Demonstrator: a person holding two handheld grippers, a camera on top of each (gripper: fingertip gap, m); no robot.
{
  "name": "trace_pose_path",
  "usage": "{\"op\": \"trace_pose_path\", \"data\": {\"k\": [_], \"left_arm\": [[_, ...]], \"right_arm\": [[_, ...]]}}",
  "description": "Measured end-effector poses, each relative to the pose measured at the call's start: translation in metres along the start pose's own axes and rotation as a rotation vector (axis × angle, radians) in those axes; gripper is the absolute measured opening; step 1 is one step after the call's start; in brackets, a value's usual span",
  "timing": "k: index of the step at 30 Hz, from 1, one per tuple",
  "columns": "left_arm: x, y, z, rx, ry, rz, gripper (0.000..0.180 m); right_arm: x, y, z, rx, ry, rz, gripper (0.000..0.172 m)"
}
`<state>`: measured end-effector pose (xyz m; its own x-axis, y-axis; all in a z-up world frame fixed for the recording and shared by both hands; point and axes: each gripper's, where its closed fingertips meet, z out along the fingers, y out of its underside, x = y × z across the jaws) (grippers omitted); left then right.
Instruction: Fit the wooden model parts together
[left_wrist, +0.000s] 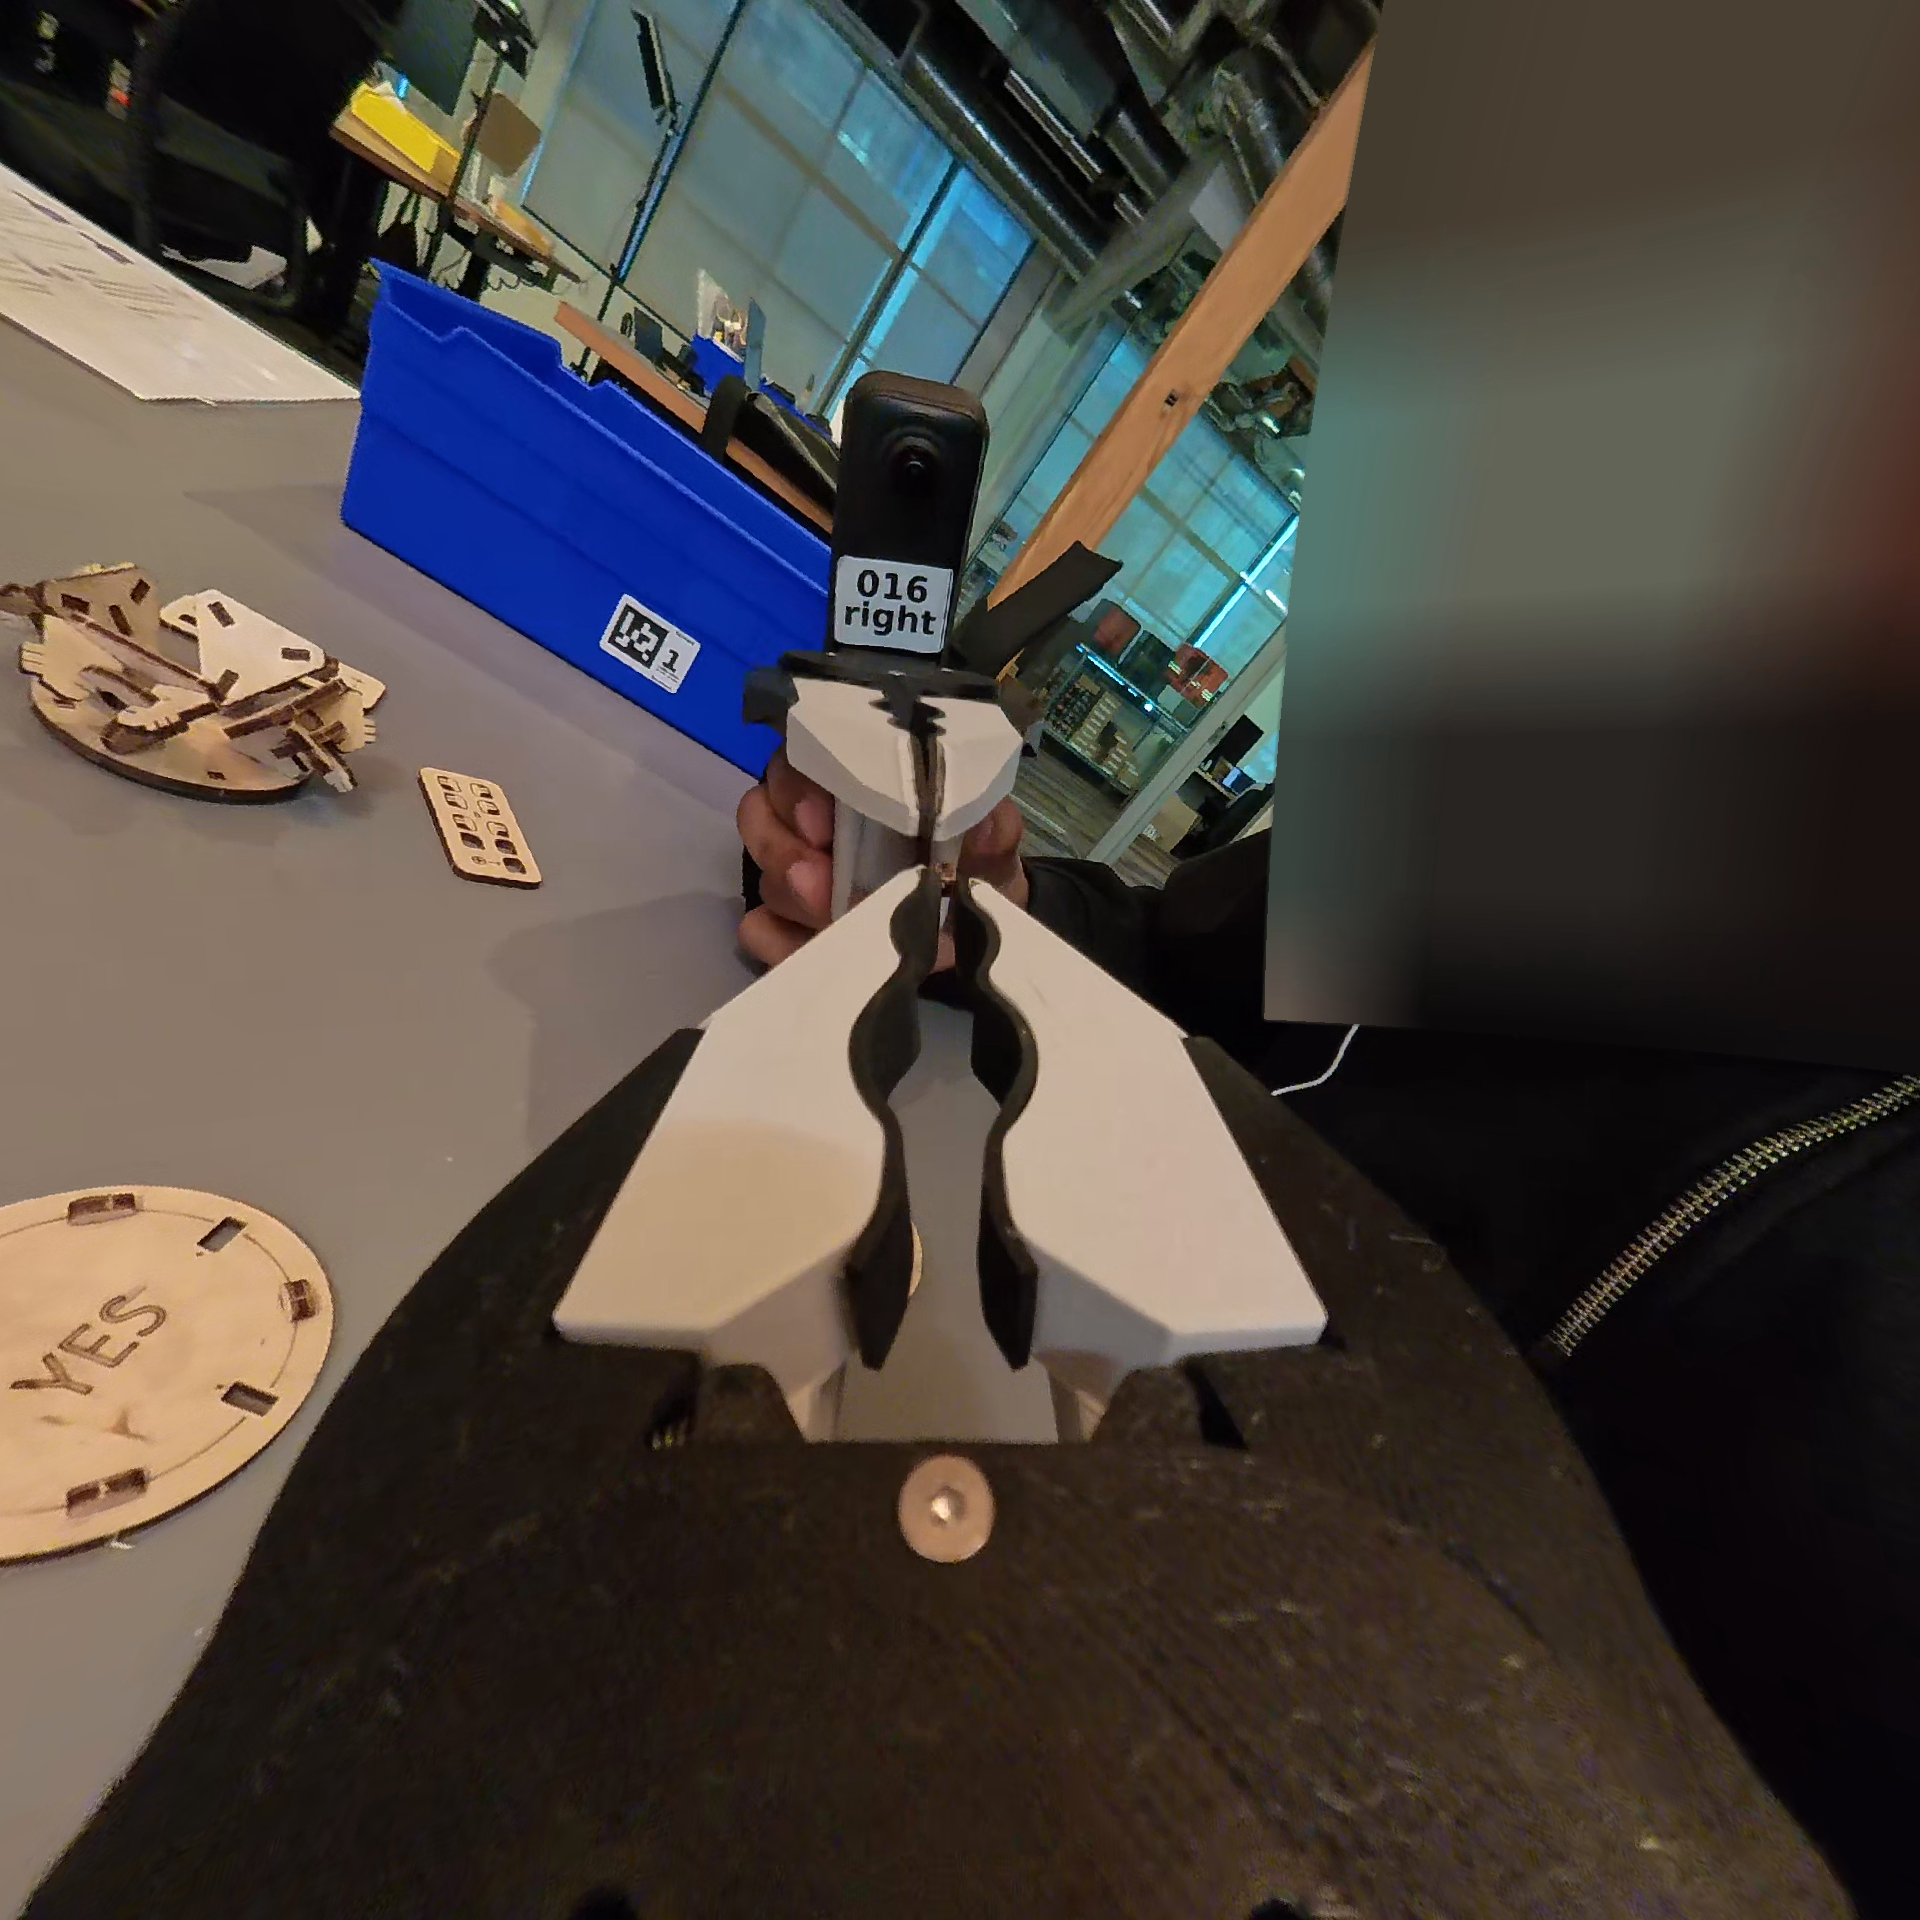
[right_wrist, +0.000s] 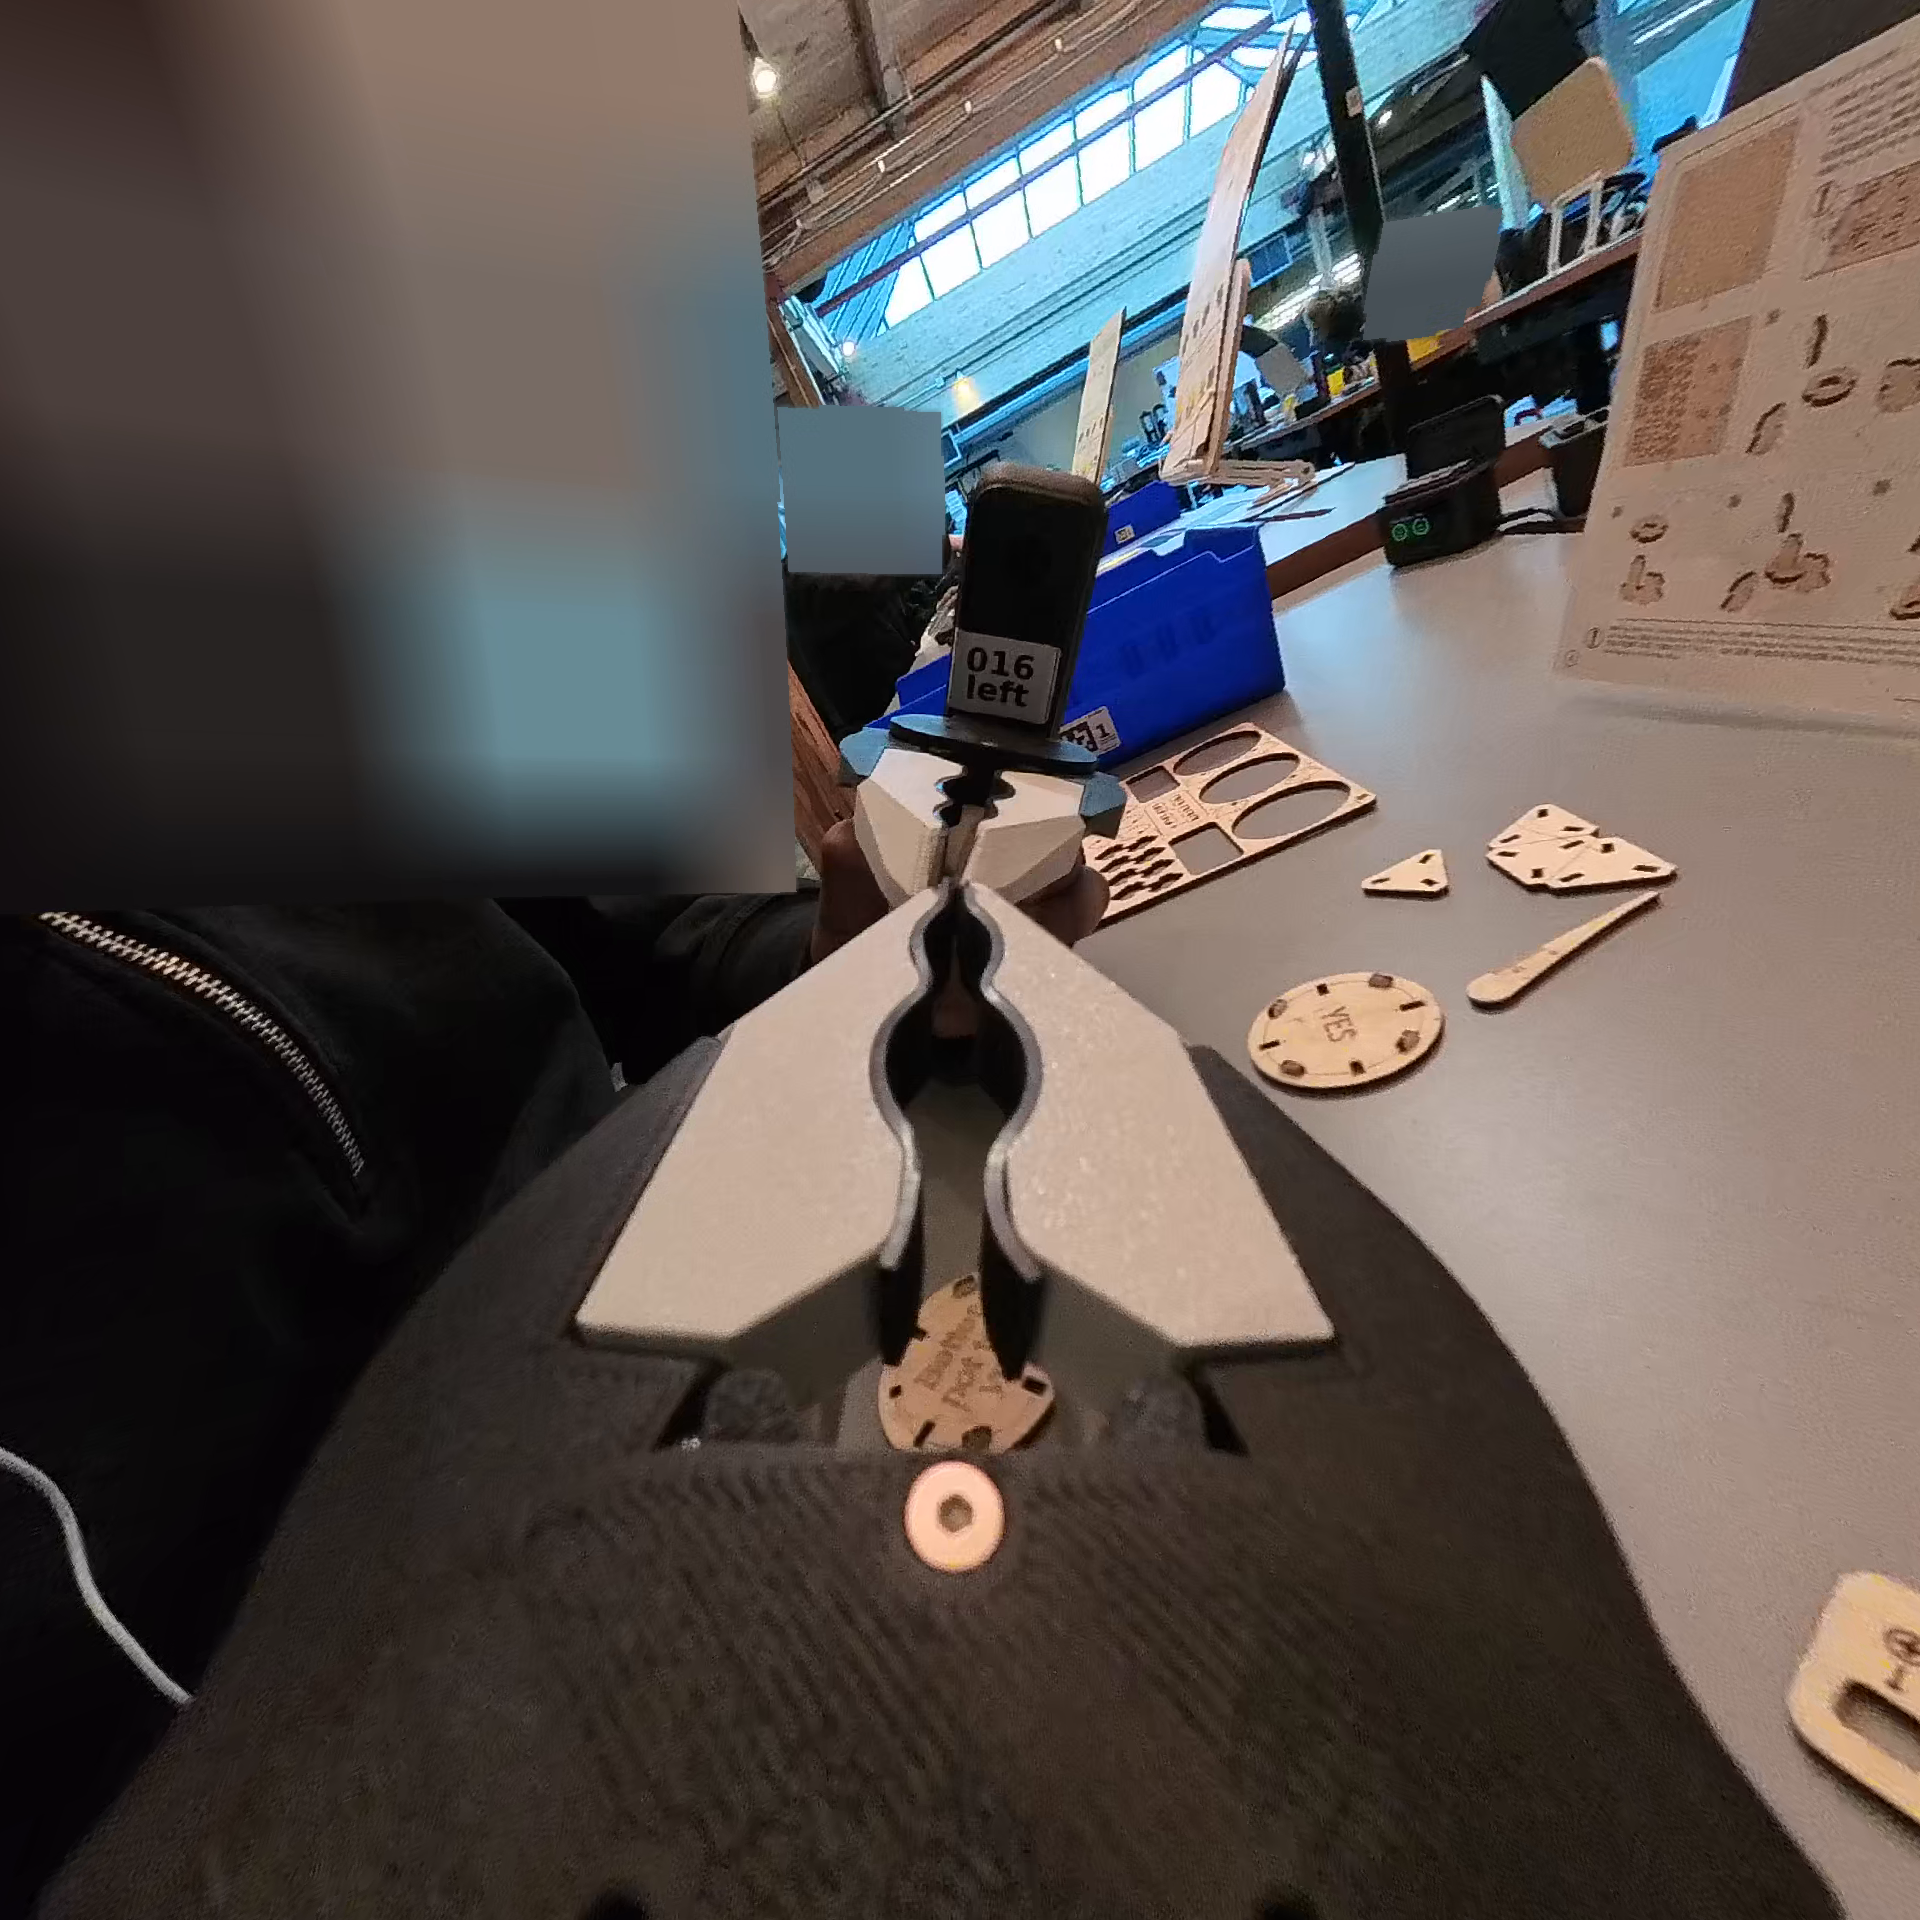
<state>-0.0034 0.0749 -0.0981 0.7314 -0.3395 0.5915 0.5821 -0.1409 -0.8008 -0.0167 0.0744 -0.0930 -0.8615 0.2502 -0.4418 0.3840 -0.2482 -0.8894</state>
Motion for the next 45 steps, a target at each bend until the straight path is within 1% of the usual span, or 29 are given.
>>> {"op": "trace_pose_path", "data": {"k": [7, 11, 13, 15, 17, 19, 21, 23, 26, 27, 28, 29, 30, 32, 33, 36, 37, 39, 41, 43, 44, 45], "left_arm": [[-0.001, 0.001, 0.0, -0.003, -0.002, -0.007, 0.0], [-0.001, 0.002, 0.0, -0.006, -0.002, -0.01, 0.0], [-0.001, 0.002, 0.0, -0.008, -0.004, -0.005, 0.0], [-0.003, 0.005, 0.0, -0.022, -0.023, 0.014, 0.0], [-0.005, 0.008, 0.0, -0.039, -0.041, 0.034, 0.0], [-0.003, 0.008, 0.0, -0.041, -0.045, 0.048, 0.0], [0.002, 0.007, -0.001, -0.039, -0.042, 0.06, 0.0], [0.005, 0.006, -0.001, -0.036, -0.043, 0.072, 0.0], [0.01, 0.005, 0.0, -0.028, -0.028, 0.073, 0.0], [0.01, 0.005, 0.001, -0.031, -0.027, 0.076, 0.0], [0.011, 0.006, 0.001, -0.035, -0.03, 0.081, 0.0], [0.011, 0.007, 0.001, -0.037, -0.035, 0.09, 0.0], [0.012, 0.007, 0.002, -0.038, -0.043, 0.1, 0.0], [0.012, 0.007, 0.002, -0.037, -0.056, 0.118, 0.0], [0.013, 0.007, 0.003, -0.035, -0.059, 0.125, 0.0], [0.012, 0.007, 0.005, -0.042, -0.072, 0.143, 0.0], [0.011, 0.009, 0.006, -0.048, -0.076, 0.145, 0.0], [0.01, 0.012, 0.008, -0.059, -0.081, 0.148, 0.0], [0.007, 0.014, 0.009, -0.068, -0.087, 0.146, 0.0], [0.007, 0.014, 0.009, -0.067, -0.087, 0.143, 0.0], [0.006, 0.014, 0.009, -0.067, -0.088, 0.145, 0.0], [0.006, 0.014, 0.009, -0.069, -0.091, 0.146, 0.0]], "right_arm": [[0.005, -0.009, -0.014, 0.029, 0.044, -0.011, 0.0], [0.01, -0.013, -0.019, 0.03, 0.083, -0.05, 0.0], [0.013, -0.016, -0.022, 0.029, 0.127, -0.111, 0.0], [0.015, -0.025, -0.032, 0.055, 0.216, -0.181, 0.0], [-0.004, -0.042, -0.051, 0.109, 0.264, -0.205, 0.0], [-0.022, -0.054, -0.088, 0.101, 0.401, -0.232, 0.0], [-0.04, -0.068, -0.143, 0.05, 0.604, -0.277, 0.0], [-0.057, -0.081, -0.217, -0.035, 0.865, -0.331, 0.0], [-0.085, -0.096, -0.353, -0.236, 1.286, -0.445, 0.0], [-0.096, -0.096, -0.399, -0.288, 1.397, -0.438, 0.0], [-0.108, -0.095, -0.439, -0.295, 1.482, -0.411, 0.0], [-0.12, -0.092, -0.471, -0.256, 1.537, -0.36, 0.0], [-0.132, -0.09, -0.494, -0.191, 1.565, -0.302, 0.0], [-0.152, -0.084, -0.53, -0.069, 1.623, -0.22, 0.0], [-0.16, -0.081, -0.544, -0.039, 1.66, -0.205, 0.0], [-0.174, -0.062, -0.575, -0.051, 1.766, -0.135, 0.0], [-0.176, -0.055, -0.583, -0.064, 1.792, -0.099, 0.004], [-0.178, -0.041, -0.593, -0.091, 1.816, -0.038, 0.015], [-0.18, -0.029, -0.602, -0.114, 1.854, 0.007, 0.037], [-0.182, -0.021, -0.607, -0.129, 1.879, 0.043, 0.055], [-0.182, -0.018, -0.609, -0.139, 1.89, 0.053, 0.06], [-0.183, -0.016, -0.61, -0.154, 1.9, 0.056, 0.061]]}}
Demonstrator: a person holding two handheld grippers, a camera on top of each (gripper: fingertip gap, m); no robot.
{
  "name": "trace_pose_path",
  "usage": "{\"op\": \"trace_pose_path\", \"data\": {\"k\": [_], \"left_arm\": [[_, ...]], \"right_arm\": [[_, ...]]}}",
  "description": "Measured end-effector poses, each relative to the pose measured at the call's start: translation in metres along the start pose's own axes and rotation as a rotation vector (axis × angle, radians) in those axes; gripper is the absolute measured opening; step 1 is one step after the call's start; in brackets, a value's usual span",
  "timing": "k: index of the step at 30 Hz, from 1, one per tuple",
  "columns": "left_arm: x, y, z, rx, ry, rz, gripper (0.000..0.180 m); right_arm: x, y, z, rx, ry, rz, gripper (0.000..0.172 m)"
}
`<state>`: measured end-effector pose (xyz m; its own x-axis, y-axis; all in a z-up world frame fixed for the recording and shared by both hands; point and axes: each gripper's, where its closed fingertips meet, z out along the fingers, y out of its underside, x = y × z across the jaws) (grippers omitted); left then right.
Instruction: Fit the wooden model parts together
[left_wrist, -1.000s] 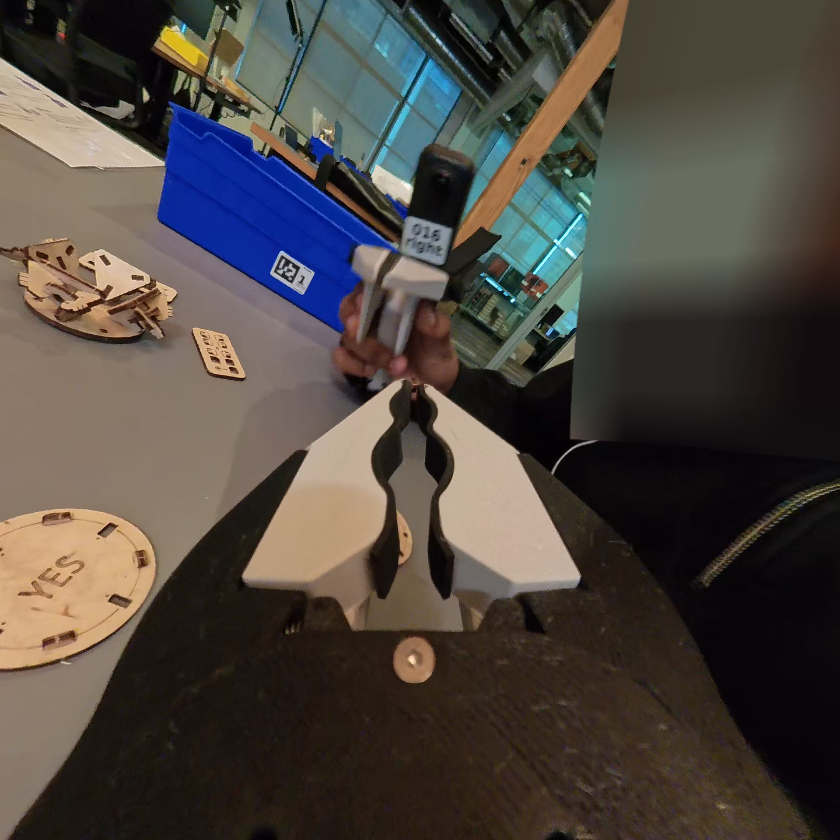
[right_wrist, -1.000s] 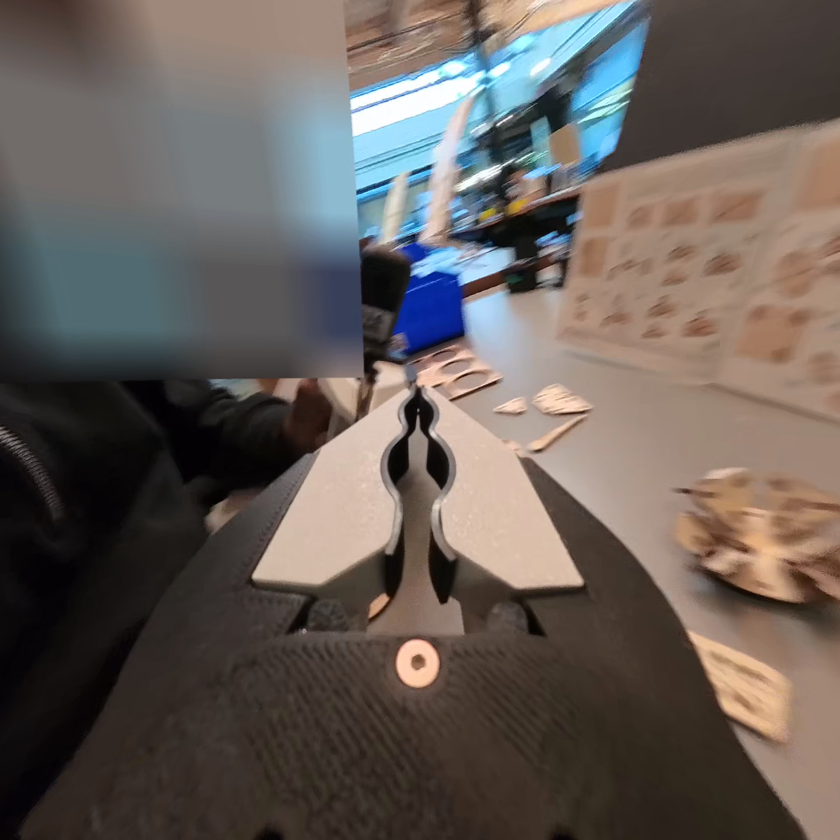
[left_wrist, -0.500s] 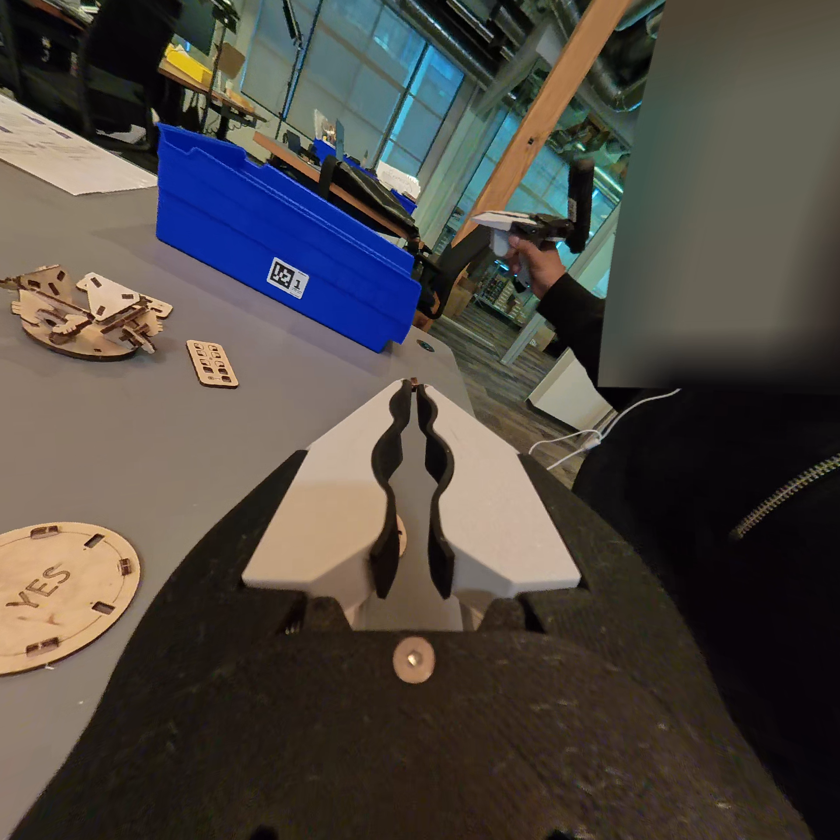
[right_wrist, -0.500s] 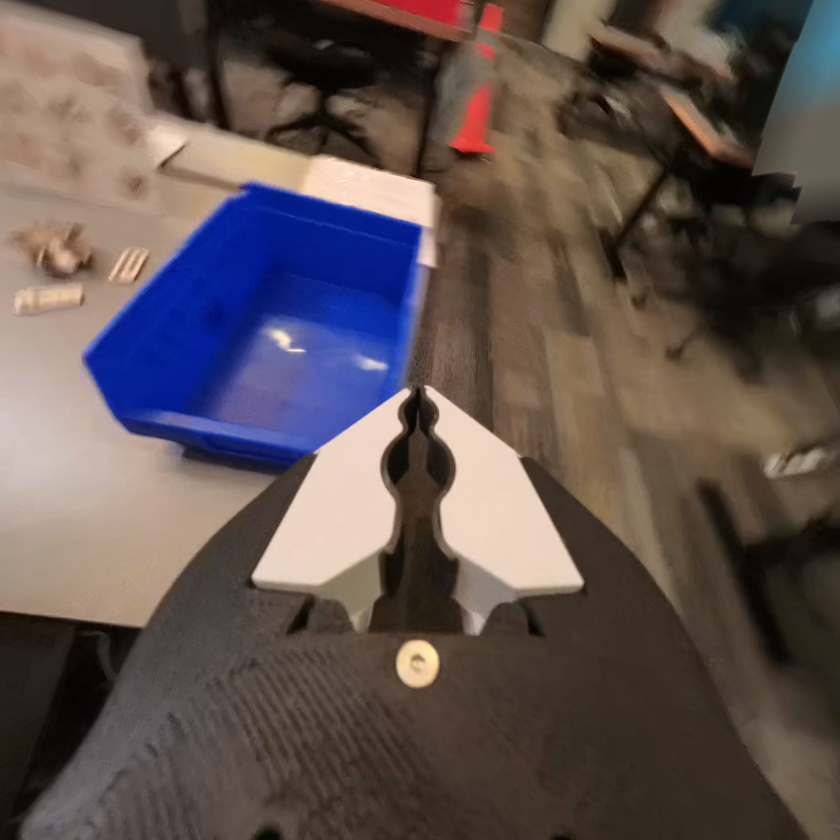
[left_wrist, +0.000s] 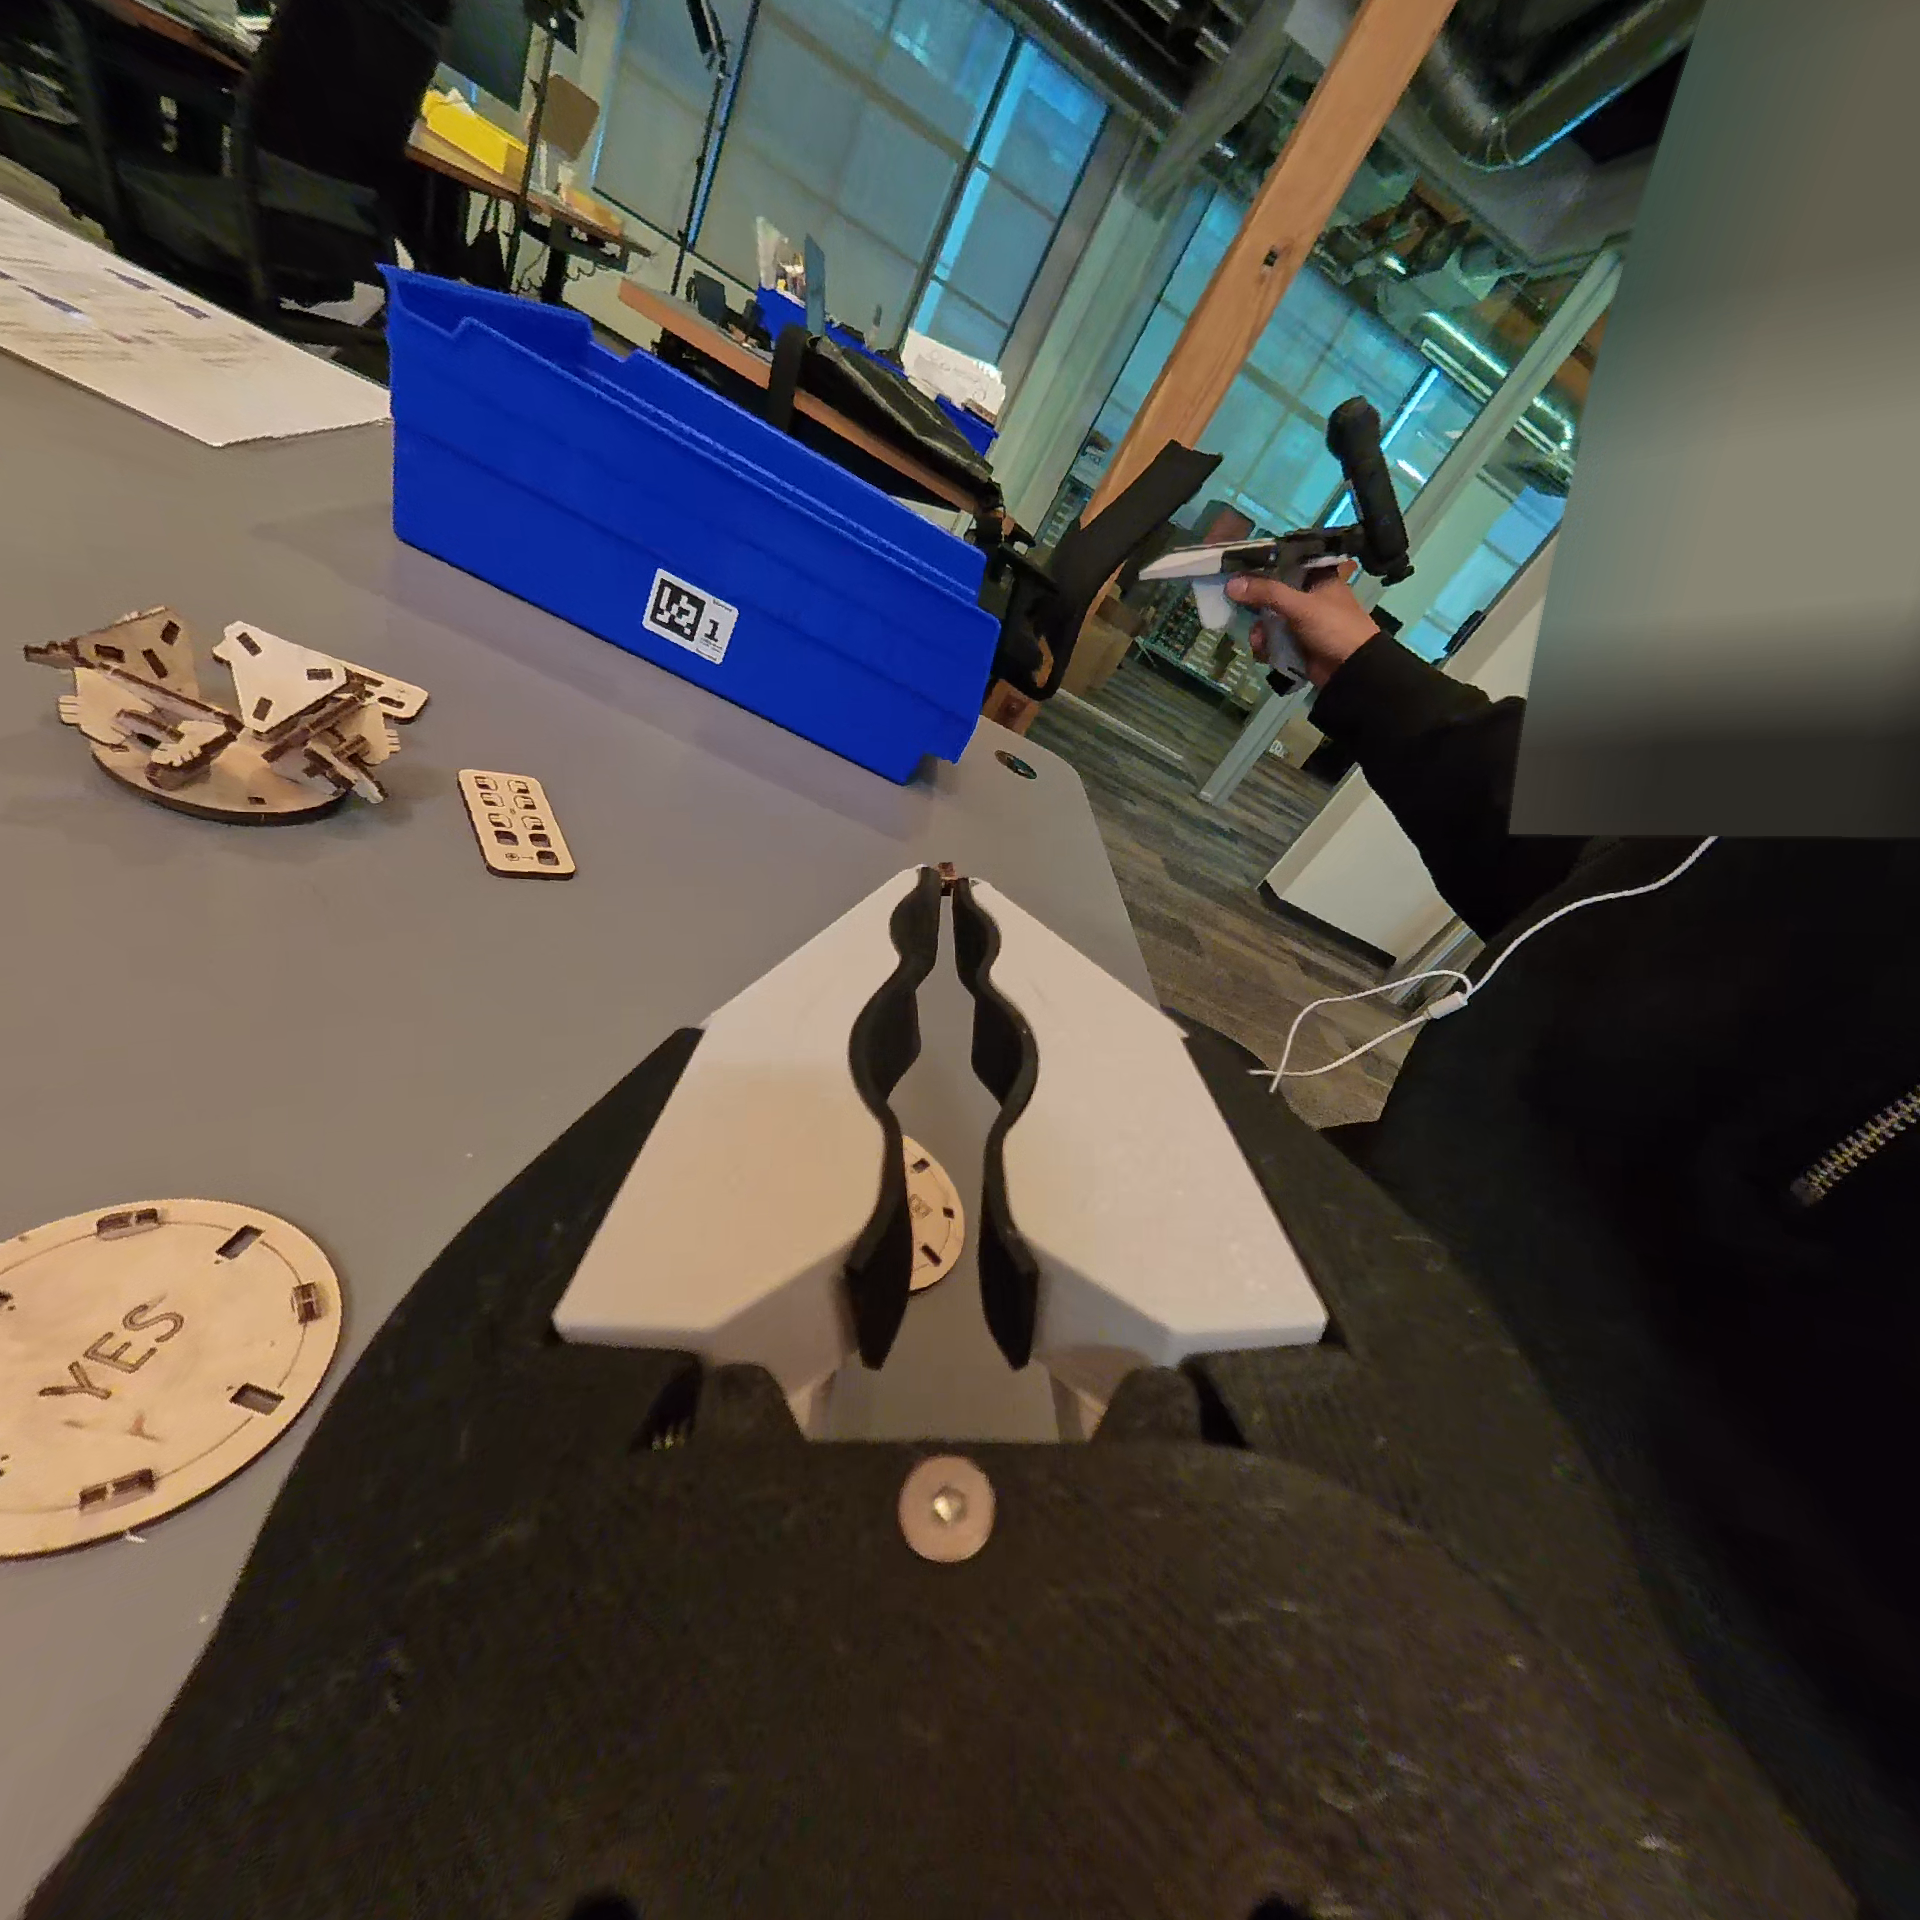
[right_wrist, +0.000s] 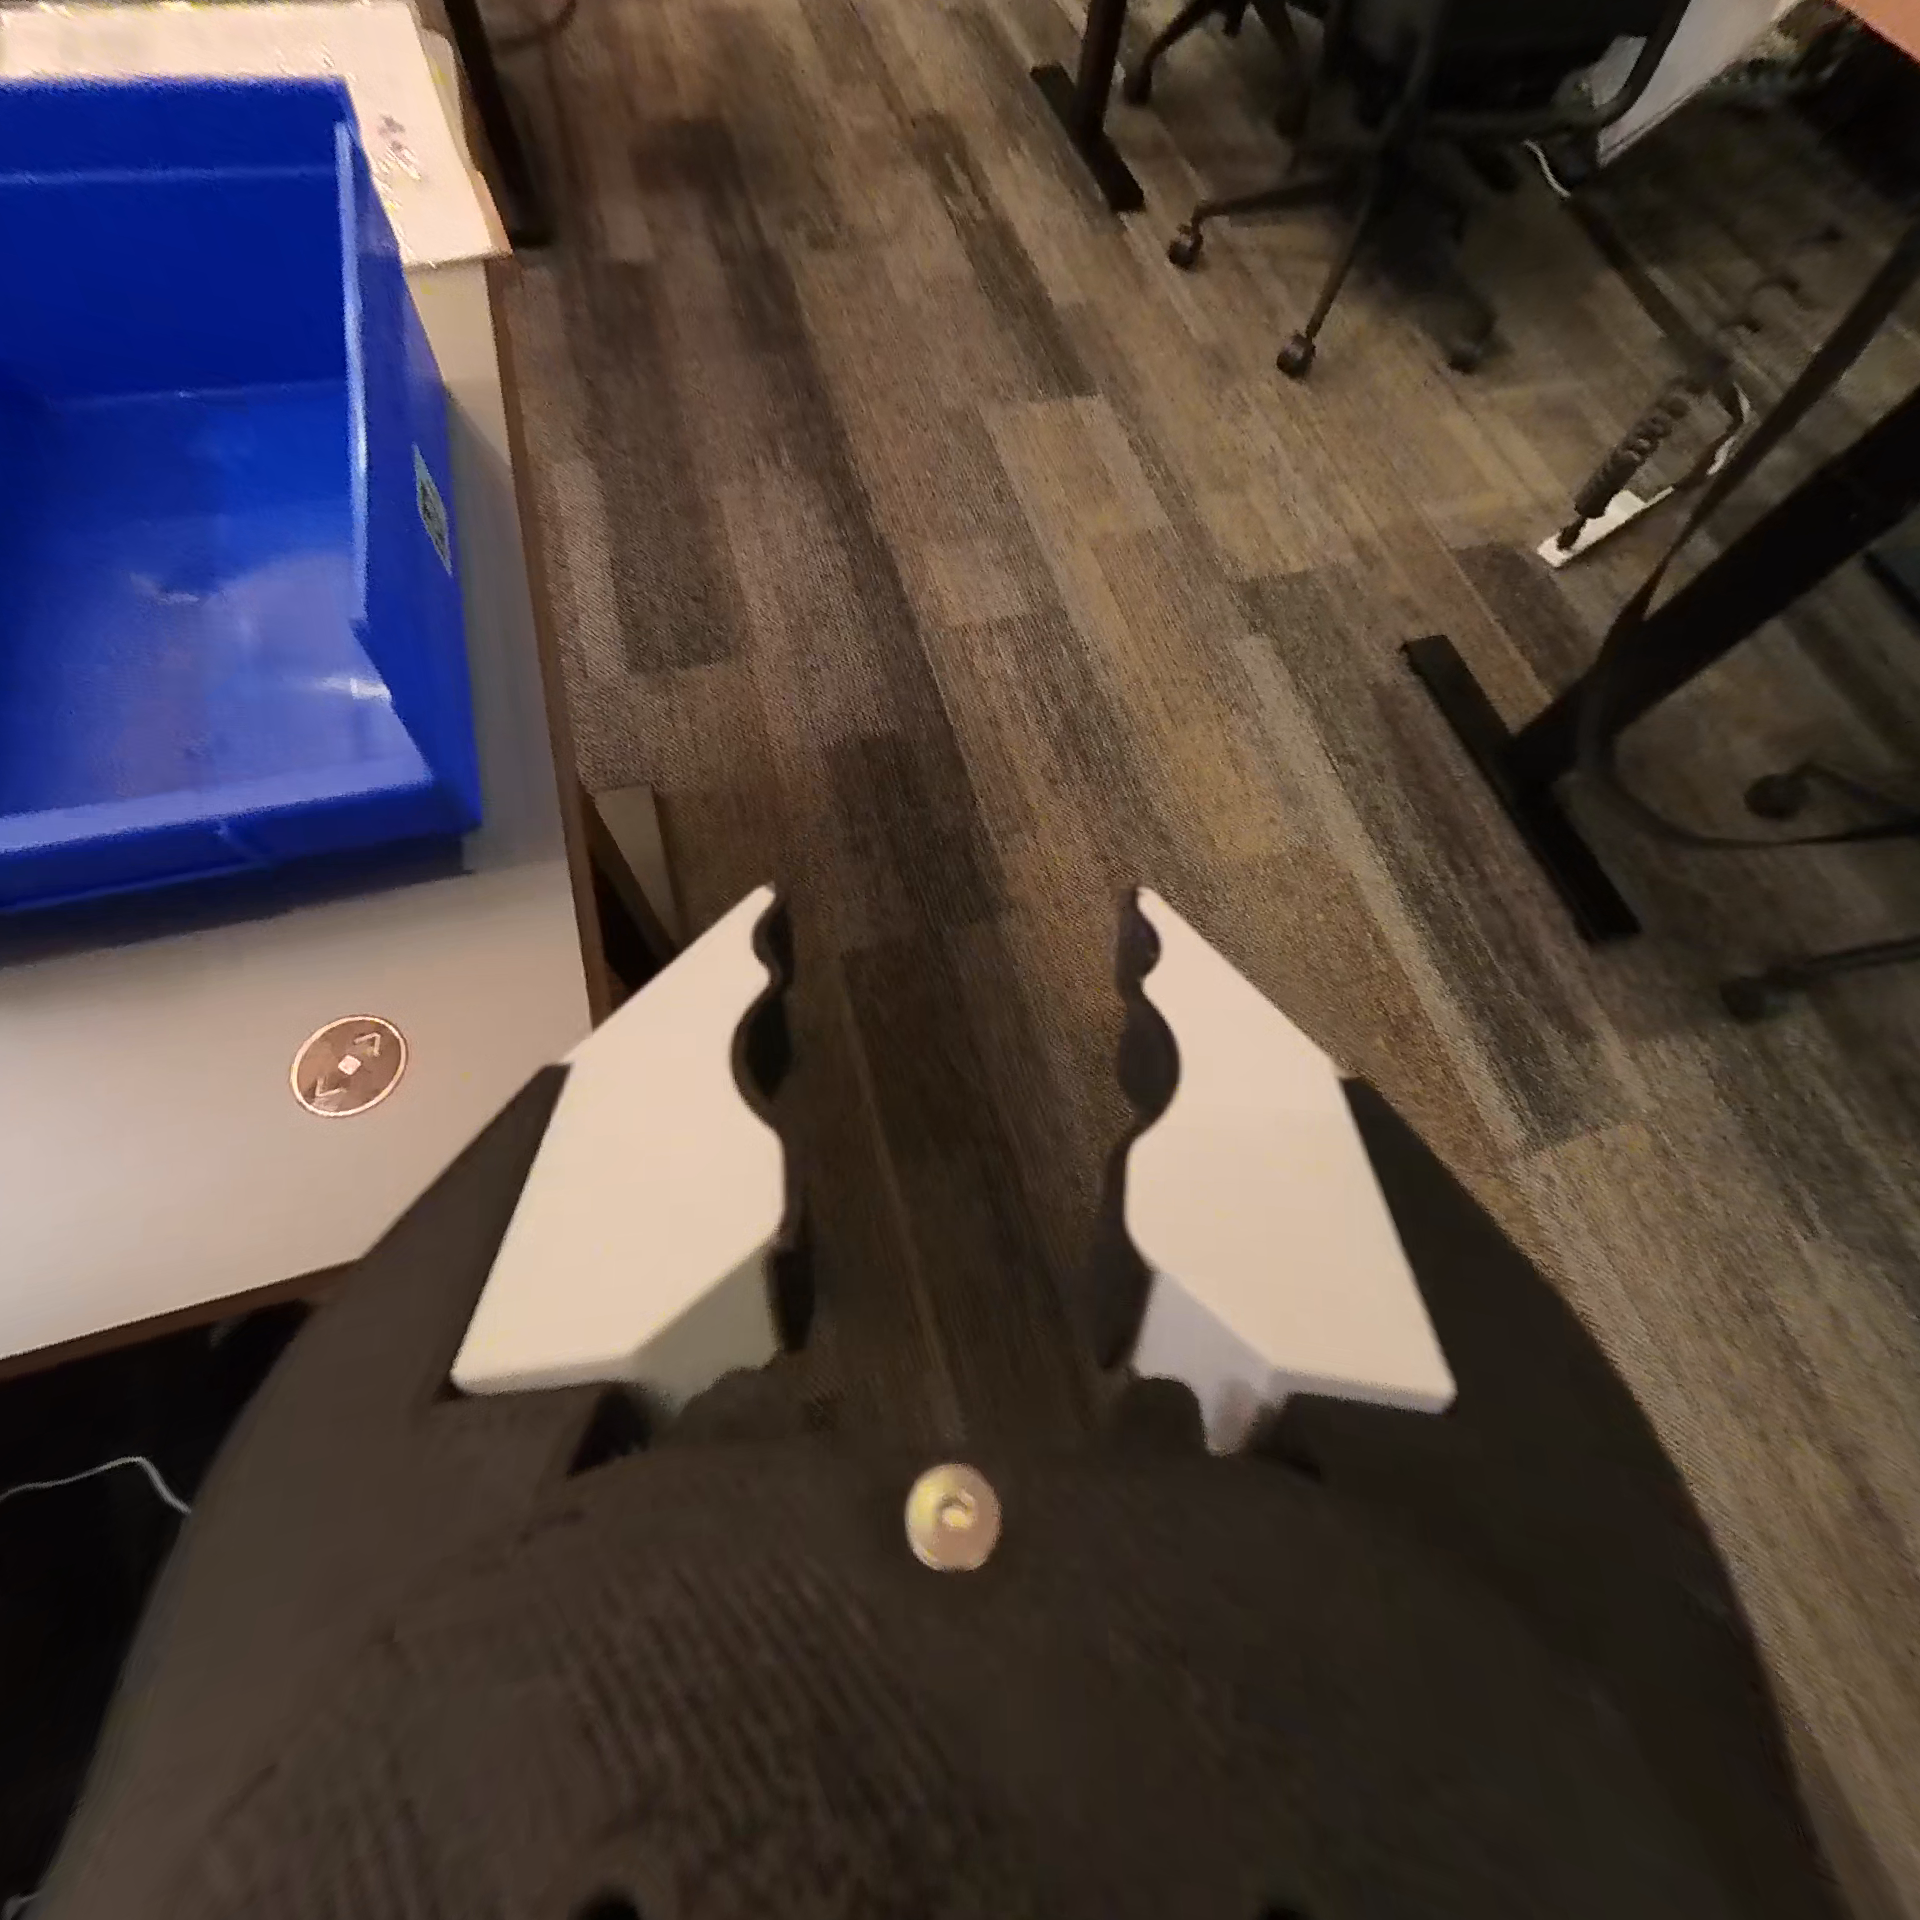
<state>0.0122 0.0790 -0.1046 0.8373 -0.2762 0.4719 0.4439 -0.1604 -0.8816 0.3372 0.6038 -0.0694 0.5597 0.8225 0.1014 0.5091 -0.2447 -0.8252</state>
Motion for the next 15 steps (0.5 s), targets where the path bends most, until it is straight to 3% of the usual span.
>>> {"op": "trace_pose_path", "data": {"k": [2, 3, 4, 5, 6, 8, 10, 12, 13, 15], "left_arm": [[0.0, 0.0, -0.001, 0.001, -0.003, 0.002, 0.0], [-0.001, 0.0, -0.001, 0.002, -0.004, 0.002, 0.0], [-0.002, 0.0, -0.001, 0.002, -0.006, 0.001, 0.0], [-0.003, 0.0, -0.002, 0.001, -0.009, -0.002, 0.0], [-0.004, 0.001, -0.002, -0.001, -0.01, -0.006, 0.0], [-0.005, 0.0, -0.003, 0.003, -0.01, -0.014, 0.0], [-0.006, 0.0, -0.004, 0.007, -0.011, -0.016, 0.0], [-0.006, 0.0, -0.004, 0.006, -0.014, -0.014, 0.0], [-0.007, 0.0, -0.004, 0.007, -0.016, -0.012, 0.0], [-0.007, 0.0, -0.005, 0.007, -0.021, -0.009, 0.0]], "right_arm": [[-0.001, 0.004, 0.001, -0.028, 0.01, -0.035, 0.051], [-0.005, 0.007, 0.001, -0.051, 0.002, -0.068, 0.017], [-0.007, 0.008, 0.001, -0.059, 0.002, -0.103, 0.0], [-0.006, 0.005, 0.002, -0.049, 0.028, -0.12, 0.01], [-0.006, 0.004, 0.004, -0.041, 0.043, -0.123, 0.038], [-0.017, 0.01, 0.009, -0.094, -0.014, -0.117, 0.031], [-0.021, 0.011, 0.013, -0.107, -0.01, -0.165, 0.008], [-0.016, 0.012, 0.017, -0.127, 0.035, -0.201, 0.03], [-0.019, 0.015, 0.018, -0.151, 0.018, -0.217, 0.012], [-0.016, 0.015, 0.022, -0.151, 0.047, -0.24, 0.021]]}}
